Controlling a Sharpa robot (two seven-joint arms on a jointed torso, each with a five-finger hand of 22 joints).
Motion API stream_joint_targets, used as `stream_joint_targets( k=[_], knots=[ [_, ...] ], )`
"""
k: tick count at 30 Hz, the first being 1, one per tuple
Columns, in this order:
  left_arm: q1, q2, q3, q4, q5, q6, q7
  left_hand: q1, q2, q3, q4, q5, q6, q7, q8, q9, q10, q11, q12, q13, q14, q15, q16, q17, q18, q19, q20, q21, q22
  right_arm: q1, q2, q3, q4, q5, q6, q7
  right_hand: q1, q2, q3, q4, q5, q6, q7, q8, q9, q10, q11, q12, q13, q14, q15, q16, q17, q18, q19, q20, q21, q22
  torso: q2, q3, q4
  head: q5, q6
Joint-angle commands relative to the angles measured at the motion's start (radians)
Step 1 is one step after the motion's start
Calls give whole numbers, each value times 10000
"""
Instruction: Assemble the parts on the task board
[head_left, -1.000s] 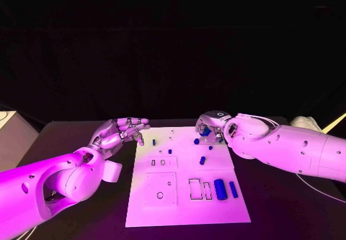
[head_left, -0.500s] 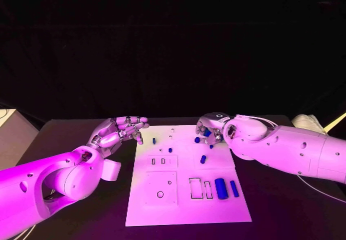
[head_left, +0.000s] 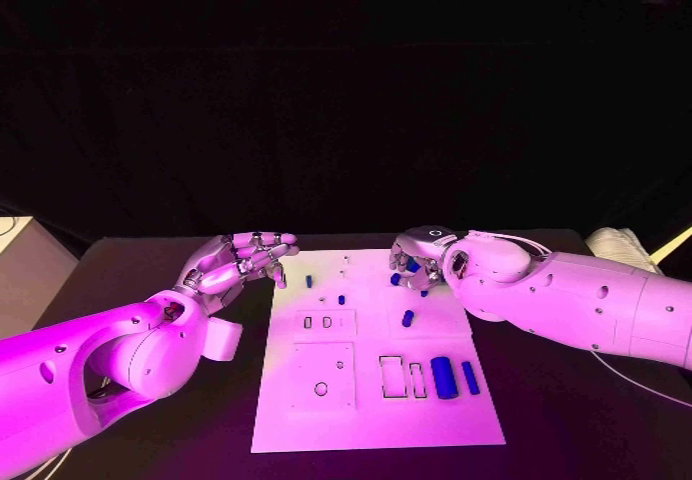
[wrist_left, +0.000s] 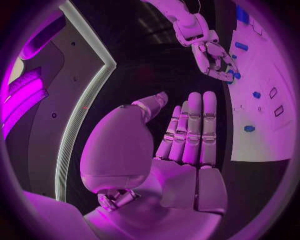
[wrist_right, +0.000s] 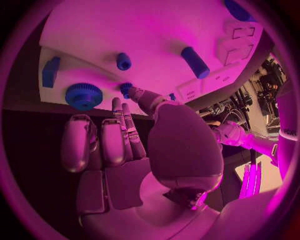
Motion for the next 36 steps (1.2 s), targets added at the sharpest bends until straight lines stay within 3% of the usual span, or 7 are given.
stream_joint_targets(
  k=[1, 25, 30, 32, 36],
  knots=[
    [36, -2, 10, 44, -44, 191, 15, -94, -10, 30, 0, -33, -59, 0, -66, 13, -48, -9, -26, 12, -68, -23, 57, 9, 120, -54, -1, 30, 16, -37, 48, -1, -63, -133, 147, -19, 3, 131, 2, 85, 53, 76, 20, 76, 25, 44, -28, 48, 17, 428, 28, 54, 11, -65, 21, 39, 51, 18, 29, 9, 6, 15, -13],
    [95, -55, 10, 81, -41, 387, -149, -73, 48, 59, -3, -37, -82, 19, -75, 20, -81, 5, -15, 20, -106, -12, 104, 27, 125, -87, 13, 84, 48, -90, 189, -1, -138, -63, 90, -14, 6, 252, 107, 172, 71, 241, 1, 215, 170, 336, -82, 191, 127, 437, -3, 217, 122, -109, 92, 25, 268, 318, 110, 19, -1, 55, 43],
    [98, -56, 10, 79, -41, 397, -173, -57, 64, 71, -10, -39, -88, 22, -76, 23, -86, 7, -11, 22, -110, -12, 120, 32, 127, -93, 15, 101, 57, -90, 201, 0, -169, -72, -102, -61, 269, 435, 250, 52, -5, 402, -69, 356, 315, 662, -184, 358, 271, 442, -77, 300, 162, -149, 162, -41, 456, 577, 122, 11, 1, 40, 60],
    [99, -58, 10, 79, -41, 399, -179, -57, 64, 71, -10, -39, -88, 22, -76, 23, -86, 7, -11, 22, -110, -12, 120, 32, 127, -93, 15, 101, 57, -90, 207, 0, -172, -115, -207, -109, 491, 571, 368, -97, -325, 553, -123, 484, 457, 871, -257, 467, 403, 444, -136, 342, 164, -184, 220, -114, 604, 782, 134, 16, -4, 59, 66],
    [101, -58, 10, 78, -41, 410, -187, -36, 82, 86, -21, -40, -92, 24, -77, 26, -91, 7, -7, 25, -115, -12, 135, 37, 129, -99, 17, 119, 67, -90, 223, 0, -171, -238, -496, -278, 582, 625, 430, -182, -352, 660, -155, 573, 566, 1008, -312, 535, 507, 442, -170, 364, 155, -203, 247, -156, 686, 899, 135, 14, 7, 34, 69]
  ],
)
